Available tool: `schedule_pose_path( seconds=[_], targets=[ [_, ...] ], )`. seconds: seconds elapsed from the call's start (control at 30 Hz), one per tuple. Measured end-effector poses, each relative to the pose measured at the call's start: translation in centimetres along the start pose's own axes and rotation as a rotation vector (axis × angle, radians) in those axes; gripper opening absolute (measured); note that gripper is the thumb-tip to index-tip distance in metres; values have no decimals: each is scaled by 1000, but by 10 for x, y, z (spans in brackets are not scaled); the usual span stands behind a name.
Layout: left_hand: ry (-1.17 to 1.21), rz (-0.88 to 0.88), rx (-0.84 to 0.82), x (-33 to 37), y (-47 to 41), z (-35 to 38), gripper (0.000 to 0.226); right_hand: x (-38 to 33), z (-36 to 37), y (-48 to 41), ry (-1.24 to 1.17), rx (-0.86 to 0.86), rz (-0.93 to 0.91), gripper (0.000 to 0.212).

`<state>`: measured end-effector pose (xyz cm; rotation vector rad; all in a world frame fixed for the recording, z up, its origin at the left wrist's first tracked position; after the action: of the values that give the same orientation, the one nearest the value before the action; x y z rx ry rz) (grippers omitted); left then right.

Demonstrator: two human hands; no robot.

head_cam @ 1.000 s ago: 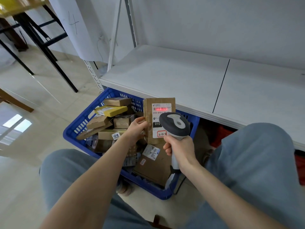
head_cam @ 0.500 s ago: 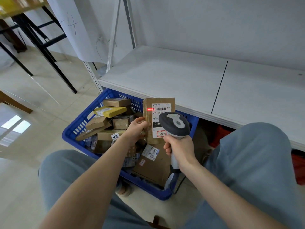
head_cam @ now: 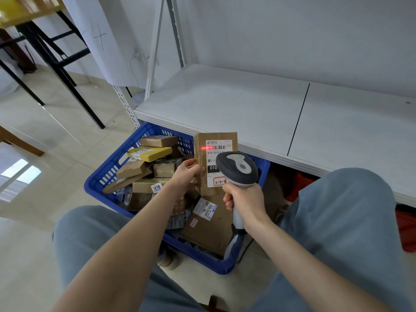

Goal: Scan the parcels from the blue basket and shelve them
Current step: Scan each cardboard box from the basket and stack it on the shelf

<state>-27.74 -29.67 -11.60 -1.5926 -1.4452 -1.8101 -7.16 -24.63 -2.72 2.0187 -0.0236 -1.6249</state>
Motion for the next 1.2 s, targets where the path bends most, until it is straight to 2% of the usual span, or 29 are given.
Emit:
schedule_pose_path(
  seconds=[0.17, 0.33, 0.47, 0.67, 0.77, 0.87, 0.97, 1.07, 1.2],
  targets=[
    [-5, 20, 5, 15, 8, -1, 61, -12, 0, 2, -12, -19, -18, 17],
    [12, 68, 21, 56, 24, -8, 47, -50, -3, -1, -35, -59, -98, 9],
    [29, 98, 43, 104, 42, -22, 37, -102, -17, -2, -38, -21, -189, 10],
    [101, 238, 56, 197, 82, -42, 23, -192, -31, 24, -62, -20, -378, 16],
    [128, 297, 47, 240, 105, -52, 29, -234, -36, 37, -82, -8, -453, 7],
    [143, 355, 55, 280, 127, -63, 30, -270, -43, 50, -96, 10, -502, 8],
    [135, 414, 40, 318, 151, -68, 31, -305, -55, 61, -170, 21, -520, 5],
    [144, 457, 42, 360, 174, -70, 31, -340, -67, 67, -306, 1, -486, 12],
    [142, 504, 33, 419, 206, -61, 34, -372, -70, 75, -398, -181, -402, 14]
  ],
)
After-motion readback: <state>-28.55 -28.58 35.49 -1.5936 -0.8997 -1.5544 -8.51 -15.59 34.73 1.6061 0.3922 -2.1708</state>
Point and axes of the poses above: each hand's wrist, its own y-axis away from the middle knuckle, its own z-axis out of the palm, x = y × z, the point moved 9 cm from there along -y, towards the middle knuckle, and after that the axes turned 14 degrees about x, right-handed, at the moved point
